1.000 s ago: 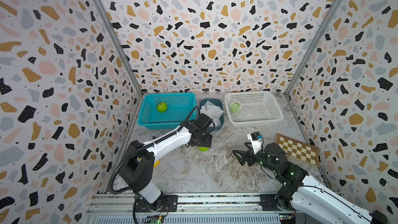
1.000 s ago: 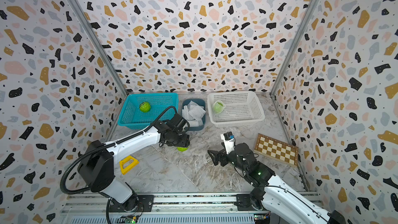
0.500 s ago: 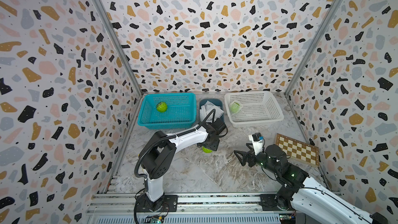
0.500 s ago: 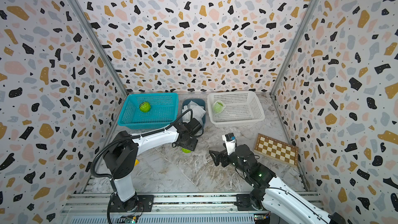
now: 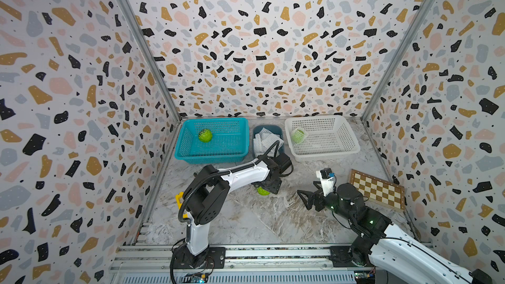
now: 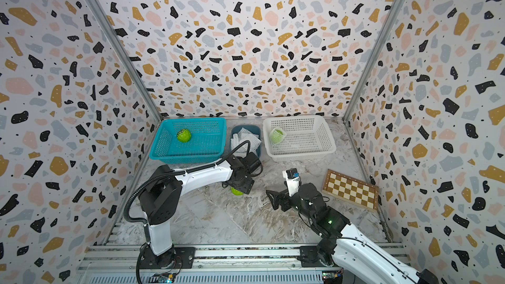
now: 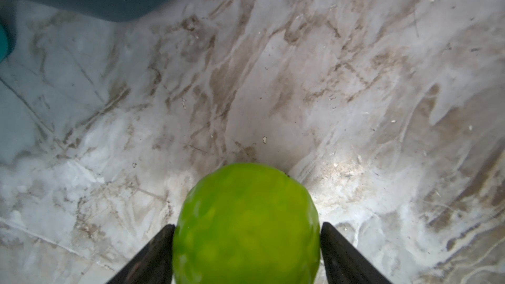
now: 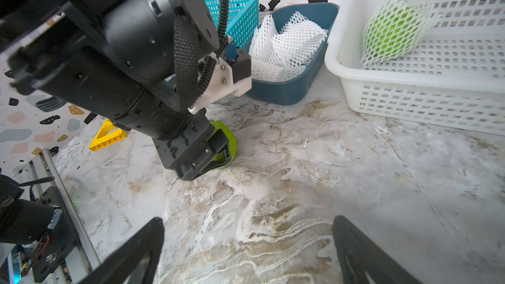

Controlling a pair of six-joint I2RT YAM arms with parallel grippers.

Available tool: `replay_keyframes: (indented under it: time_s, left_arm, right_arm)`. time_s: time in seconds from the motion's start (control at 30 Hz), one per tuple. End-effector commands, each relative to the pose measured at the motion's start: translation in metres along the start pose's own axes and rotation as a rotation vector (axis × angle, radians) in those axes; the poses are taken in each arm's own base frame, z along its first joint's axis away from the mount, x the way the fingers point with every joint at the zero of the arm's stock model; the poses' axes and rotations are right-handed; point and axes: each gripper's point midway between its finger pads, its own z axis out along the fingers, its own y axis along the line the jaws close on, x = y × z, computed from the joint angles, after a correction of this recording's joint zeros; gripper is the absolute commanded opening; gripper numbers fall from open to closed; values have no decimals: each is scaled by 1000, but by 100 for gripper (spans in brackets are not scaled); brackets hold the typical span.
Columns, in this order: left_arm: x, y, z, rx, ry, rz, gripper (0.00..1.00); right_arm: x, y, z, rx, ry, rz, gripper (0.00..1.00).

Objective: Sleeve custard apples in foam nets
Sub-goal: Place the custard apple at the center of the board.

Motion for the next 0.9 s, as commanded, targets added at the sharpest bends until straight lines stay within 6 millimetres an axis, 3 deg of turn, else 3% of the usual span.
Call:
replay_keyframes:
  time_s: [0.0,0.2,0.57,0.73,0.87]
  left_arm:
    - [-4,-5,-17,31,-12,20,85]
    - [-7,-3,-37,56,-55,13,88]
    - [-1,18,-105,130,-252,-51,86]
    - [16,37,-126,169,-373,-135,83]
    - [36,51,-130,203,-416,-222,79]
  right_arm:
    - [-11,1,-4,11,-16,-8,97]
    - [-15,0,-4,20,-20,-11,97]
    - [-33,5,3,24,-15,-13,97]
    - [-47,9,27,29,32,-7,95]
    - [-56,14,54,3,72,2,92]
